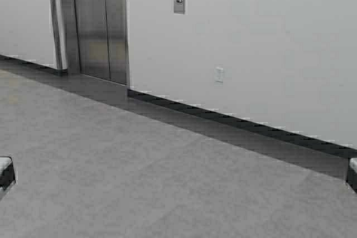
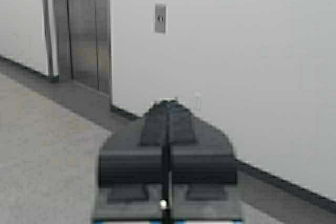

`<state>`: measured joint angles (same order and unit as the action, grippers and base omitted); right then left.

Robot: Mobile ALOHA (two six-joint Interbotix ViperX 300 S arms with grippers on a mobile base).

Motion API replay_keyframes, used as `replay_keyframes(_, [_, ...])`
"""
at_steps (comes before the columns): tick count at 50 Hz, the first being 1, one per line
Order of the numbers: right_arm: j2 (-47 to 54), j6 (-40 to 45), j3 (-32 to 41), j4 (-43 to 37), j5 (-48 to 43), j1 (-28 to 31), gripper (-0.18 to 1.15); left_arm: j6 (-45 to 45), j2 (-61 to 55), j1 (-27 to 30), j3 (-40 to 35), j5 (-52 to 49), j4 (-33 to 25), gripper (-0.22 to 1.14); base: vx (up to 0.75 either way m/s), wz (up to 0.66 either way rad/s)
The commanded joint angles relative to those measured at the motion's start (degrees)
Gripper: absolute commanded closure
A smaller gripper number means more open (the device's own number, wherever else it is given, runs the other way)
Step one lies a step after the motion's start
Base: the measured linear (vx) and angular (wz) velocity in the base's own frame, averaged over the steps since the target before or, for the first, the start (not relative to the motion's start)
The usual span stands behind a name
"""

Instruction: Navigate to elevator, push the call button, then enter the elevator

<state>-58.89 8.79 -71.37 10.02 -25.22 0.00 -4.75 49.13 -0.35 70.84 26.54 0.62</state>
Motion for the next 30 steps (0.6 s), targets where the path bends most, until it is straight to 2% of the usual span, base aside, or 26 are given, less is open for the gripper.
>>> replay_keyframes(1, [-0.3, 0.1, 0.3, 0.0, -0.4, 0.0, 0.93, -0.4, -0.3, 0.1, -1.4, 0.4, 0.3, 0.89, 0.76, 0.06])
replay_keyframes(30, [1.3, 0.3, 2.2, 0.1, -0.5, 0.0, 0.93, -0.2, 3.0, 0.1, -0.8, 0.4, 1.8, 0.89, 0.7, 0.01])
